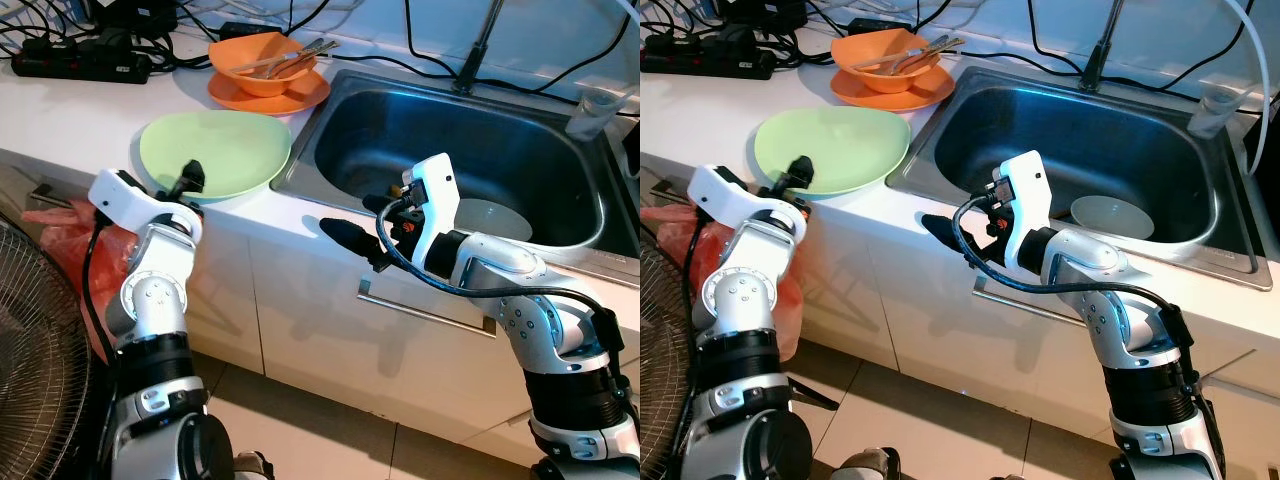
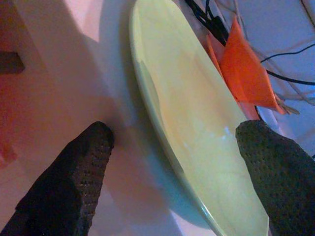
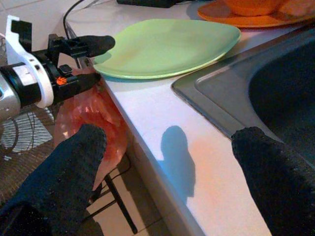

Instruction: Kitchen organization

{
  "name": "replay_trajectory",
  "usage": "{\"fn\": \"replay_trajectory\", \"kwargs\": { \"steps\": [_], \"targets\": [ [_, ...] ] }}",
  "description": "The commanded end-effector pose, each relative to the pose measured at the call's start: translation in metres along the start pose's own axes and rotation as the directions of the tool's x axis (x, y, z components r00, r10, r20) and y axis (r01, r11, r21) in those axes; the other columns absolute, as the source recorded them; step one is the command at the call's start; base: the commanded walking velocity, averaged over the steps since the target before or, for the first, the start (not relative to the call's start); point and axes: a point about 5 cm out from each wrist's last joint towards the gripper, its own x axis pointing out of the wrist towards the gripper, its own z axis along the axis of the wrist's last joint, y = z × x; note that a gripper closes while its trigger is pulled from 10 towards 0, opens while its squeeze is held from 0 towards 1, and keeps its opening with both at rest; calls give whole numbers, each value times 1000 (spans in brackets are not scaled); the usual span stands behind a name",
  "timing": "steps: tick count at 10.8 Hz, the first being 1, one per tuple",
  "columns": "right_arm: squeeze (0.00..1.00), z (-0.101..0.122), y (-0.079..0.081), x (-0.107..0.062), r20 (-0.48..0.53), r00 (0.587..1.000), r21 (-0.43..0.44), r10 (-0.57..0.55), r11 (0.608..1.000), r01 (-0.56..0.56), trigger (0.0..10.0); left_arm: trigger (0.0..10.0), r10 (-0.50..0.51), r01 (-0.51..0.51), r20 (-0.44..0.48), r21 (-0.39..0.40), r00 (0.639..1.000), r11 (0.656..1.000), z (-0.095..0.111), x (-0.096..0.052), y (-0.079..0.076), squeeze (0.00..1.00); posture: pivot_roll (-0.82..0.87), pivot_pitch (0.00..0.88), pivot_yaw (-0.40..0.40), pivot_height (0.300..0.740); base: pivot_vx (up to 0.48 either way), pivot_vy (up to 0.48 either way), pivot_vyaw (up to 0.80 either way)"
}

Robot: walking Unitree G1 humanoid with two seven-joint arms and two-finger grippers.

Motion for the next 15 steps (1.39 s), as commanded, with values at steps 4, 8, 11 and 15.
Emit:
{"fn": "replay_trajectory", "kwargs": {
  "steps": [4, 8, 11, 15],
  "targets": [
    [173, 2, -4, -3, 7, 1000, -10, -26, 1000, 26, 10000, 10000, -128, 127, -16, -30, 992, 991, -3, -1, -34, 0, 70, 104, -22, 740, 0, 0, 0],
    [173, 3, -3, -2, 9, 1000, -10, -24, 1000, 24, 10000, 10000, -128, 123, -48, -81, 991, 989, -11, 0, -33, 0, 70, 103, -22, 740, 0, 0, 0],
    [173, 3, -4, -3, 7, 1000, -12, -29, 999, 29, 10000, 10000, -119, 112, -58, -108, 991, 988, -12, 8, -28, 0, 61, 106, -21, 740, 0, 0, 0],
    [173, 2, -4, -5, 4, 999, -10, -38, 999, 38, 10000, 5608, -54, 44, -63, -153, 996, 987, -13, 13, -17, 0, 52, 109, -17, 740, 0, 0, 0]
  ]
}}
